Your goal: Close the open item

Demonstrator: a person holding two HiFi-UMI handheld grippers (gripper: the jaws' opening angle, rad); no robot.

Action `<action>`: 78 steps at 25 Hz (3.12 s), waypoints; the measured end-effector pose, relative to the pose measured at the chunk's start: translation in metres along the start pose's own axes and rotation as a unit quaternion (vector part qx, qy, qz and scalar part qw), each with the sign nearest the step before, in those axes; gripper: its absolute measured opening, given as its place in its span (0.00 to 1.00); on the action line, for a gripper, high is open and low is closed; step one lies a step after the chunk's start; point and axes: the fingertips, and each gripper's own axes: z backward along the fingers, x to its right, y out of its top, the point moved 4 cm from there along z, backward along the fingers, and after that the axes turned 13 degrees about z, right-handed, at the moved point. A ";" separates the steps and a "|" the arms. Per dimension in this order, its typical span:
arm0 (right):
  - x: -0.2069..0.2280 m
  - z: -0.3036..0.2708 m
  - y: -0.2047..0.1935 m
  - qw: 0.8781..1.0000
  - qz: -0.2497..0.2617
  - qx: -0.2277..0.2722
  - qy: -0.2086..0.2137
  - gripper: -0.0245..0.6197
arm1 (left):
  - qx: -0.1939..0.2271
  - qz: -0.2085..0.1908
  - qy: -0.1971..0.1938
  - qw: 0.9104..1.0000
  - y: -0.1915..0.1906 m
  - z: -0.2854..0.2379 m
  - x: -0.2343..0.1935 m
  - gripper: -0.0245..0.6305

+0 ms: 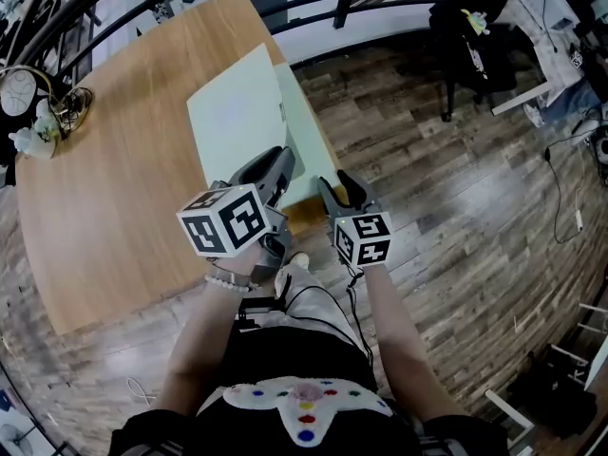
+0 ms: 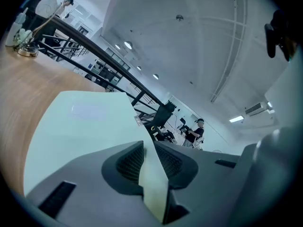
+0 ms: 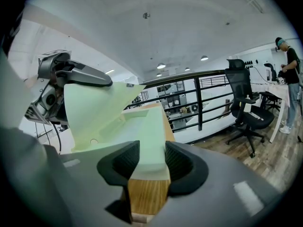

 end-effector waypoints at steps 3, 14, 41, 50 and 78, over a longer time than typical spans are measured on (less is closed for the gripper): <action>0.001 0.000 0.000 1.000 0.001 0.000 0.003 0.30 | -0.015 0.000 0.010 1.000 -0.007 -0.018 -0.005 0.14; 0.002 -0.001 -0.001 1.000 0.010 -0.007 0.015 0.30 | -0.060 0.025 0.037 0.997 -0.026 -0.064 -0.024 0.15; 0.035 -0.096 0.086 0.954 0.228 0.024 0.194 0.05 | -0.101 -0.009 0.121 0.987 -0.042 -0.098 -0.039 0.18; 0.035 -0.123 0.068 0.931 0.228 -0.046 0.282 0.05 | -0.109 -0.002 0.127 0.986 -0.044 -0.100 -0.039 0.22; 0.028 -0.097 0.100 0.958 0.192 0.021 0.213 0.05 | -0.003 -0.109 0.019 0.994 0.003 0.012 -0.022 0.06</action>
